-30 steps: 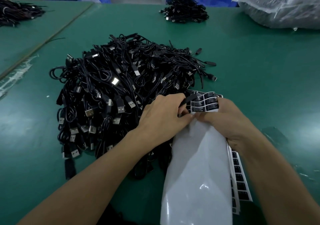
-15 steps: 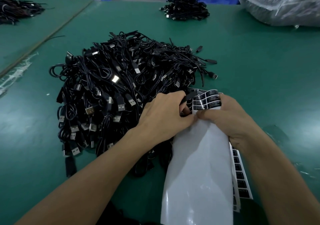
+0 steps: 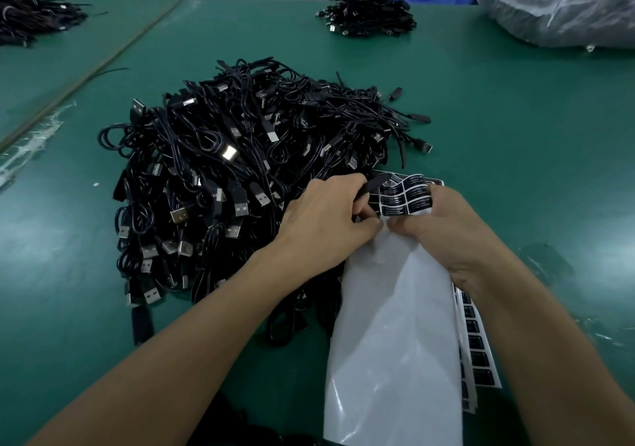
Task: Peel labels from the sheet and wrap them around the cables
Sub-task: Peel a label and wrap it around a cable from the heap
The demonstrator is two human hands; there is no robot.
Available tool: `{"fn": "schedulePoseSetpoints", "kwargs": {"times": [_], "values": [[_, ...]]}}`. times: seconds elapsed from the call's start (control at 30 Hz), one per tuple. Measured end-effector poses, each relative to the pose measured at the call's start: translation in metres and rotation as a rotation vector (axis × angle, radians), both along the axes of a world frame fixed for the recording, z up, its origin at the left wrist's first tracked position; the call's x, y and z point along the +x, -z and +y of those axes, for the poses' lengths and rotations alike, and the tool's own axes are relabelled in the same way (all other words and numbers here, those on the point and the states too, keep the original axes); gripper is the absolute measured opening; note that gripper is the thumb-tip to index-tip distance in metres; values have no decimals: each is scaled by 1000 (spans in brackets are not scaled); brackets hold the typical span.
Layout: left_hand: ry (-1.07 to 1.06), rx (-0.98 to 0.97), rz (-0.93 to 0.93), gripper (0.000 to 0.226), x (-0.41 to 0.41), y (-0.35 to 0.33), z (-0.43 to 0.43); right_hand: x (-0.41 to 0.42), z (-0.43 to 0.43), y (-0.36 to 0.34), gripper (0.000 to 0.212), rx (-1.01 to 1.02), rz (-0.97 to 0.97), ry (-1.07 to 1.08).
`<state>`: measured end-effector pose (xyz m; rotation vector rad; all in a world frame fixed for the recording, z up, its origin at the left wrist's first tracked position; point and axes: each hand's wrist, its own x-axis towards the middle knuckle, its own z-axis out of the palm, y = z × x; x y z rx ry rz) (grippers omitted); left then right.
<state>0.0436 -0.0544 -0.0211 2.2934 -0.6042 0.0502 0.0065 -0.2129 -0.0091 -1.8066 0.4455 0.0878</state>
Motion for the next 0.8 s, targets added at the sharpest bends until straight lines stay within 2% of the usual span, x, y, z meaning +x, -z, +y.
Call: {"fn": "schedulePoseSetpoints", "kwargs": {"times": [0.2, 0.43, 0.67, 0.8], "values": [[-21, 30, -18, 38, -1, -2, -1, 1, 0, 1, 34, -20, 13, 0], [-38, 37, -59, 36, -1, 0, -1, 0, -1, -1, 31, 12, 7, 15], [-18, -34, -50, 50, -2, 1, -1, 0, -1, -4, 41, 3, 37, 26], [-17, -6, -29, 49, -1, 0, -2, 0, -1, -4, 35, 42, 31, 26]]}}
